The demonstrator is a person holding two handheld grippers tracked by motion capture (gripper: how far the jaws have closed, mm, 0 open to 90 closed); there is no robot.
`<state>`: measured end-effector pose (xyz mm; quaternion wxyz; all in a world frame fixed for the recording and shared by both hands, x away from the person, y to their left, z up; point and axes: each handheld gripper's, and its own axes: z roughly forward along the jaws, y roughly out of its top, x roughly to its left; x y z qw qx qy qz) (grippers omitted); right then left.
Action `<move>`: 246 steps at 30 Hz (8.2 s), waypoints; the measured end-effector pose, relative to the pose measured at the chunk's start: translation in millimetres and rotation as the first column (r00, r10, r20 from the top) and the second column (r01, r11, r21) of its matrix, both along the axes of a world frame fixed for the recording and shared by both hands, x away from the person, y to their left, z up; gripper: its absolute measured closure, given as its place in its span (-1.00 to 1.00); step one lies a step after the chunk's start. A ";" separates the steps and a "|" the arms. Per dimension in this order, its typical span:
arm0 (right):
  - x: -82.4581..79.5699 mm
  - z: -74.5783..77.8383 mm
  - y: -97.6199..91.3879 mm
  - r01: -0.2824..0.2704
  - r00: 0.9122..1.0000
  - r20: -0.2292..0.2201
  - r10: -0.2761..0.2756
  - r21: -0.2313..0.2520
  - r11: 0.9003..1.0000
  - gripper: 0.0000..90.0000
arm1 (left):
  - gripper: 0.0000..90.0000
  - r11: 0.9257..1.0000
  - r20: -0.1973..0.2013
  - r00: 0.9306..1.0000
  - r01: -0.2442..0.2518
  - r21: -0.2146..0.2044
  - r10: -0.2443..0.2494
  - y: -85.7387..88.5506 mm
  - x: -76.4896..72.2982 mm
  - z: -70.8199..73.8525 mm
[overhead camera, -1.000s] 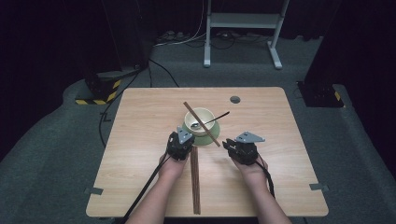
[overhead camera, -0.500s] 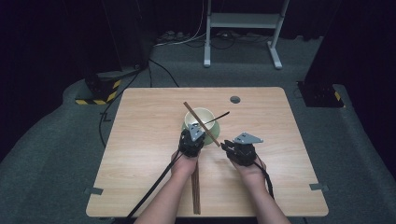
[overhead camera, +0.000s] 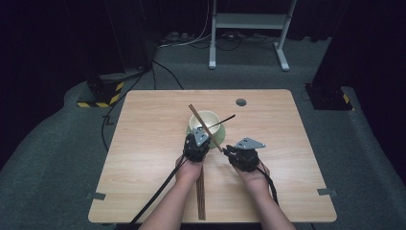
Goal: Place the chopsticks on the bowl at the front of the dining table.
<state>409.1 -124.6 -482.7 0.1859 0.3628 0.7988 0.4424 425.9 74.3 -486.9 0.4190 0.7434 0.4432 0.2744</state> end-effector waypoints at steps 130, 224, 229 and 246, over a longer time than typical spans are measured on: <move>5.9 7.6 -2.0 0.030 0.999 0.021 -0.031 0.057 0.998 0.46 | 0.40 0.994 0.111 0.991 0.056 0.097 -0.067 17.9 -73.1 -8.2; 35.3 1.2 42.9 0.057 0.998 0.005 -0.056 -0.030 0.998 0.22 | 0.41 0.999 0.092 0.996 0.003 -0.032 0.000 68.5 -14.9 -10.0; 24.0 -13.2 -20.7 0.122 0.989 -0.085 -0.124 -0.029 0.992 -0.08 | -0.03 1.000 0.011 1.000 -0.025 0.013 0.025 125.3 -40.5 -21.4; -31.5 -39.1 -151.4 0.308 0.936 -0.124 -0.329 -0.162 0.937 -0.48 | -0.66 0.995 -0.210 0.974 -0.078 0.061 0.089 221.5 -113.4 -42.9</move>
